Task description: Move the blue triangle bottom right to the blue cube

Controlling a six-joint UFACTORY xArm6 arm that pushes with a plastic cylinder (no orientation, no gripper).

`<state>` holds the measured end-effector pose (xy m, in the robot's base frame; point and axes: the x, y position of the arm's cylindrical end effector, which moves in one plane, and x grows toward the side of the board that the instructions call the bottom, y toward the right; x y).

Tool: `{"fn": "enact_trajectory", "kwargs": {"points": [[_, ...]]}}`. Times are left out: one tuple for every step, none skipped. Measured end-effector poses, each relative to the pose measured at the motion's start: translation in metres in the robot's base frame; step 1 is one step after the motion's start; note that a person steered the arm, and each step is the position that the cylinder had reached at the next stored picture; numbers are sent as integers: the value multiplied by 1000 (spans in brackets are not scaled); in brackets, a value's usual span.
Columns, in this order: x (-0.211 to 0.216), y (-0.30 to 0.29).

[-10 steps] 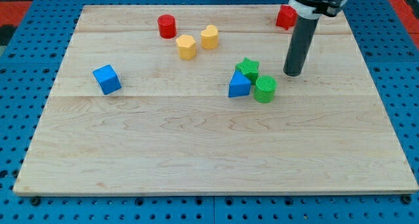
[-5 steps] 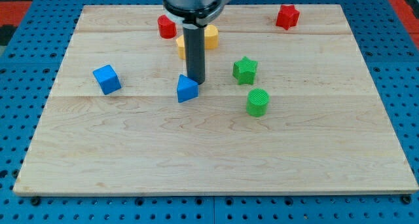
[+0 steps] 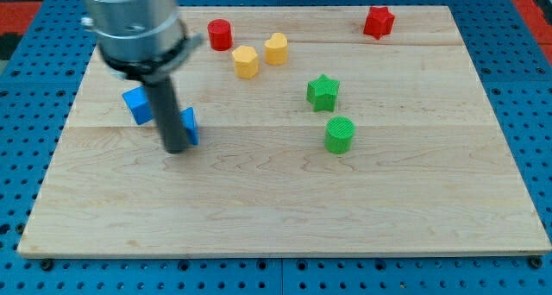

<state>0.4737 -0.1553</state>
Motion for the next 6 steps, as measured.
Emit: {"fn": "enact_trajectory", "kwargs": {"points": [[-2,11],[24,74],[4,82],[-11,10],[23,57],[-24,54]]}}
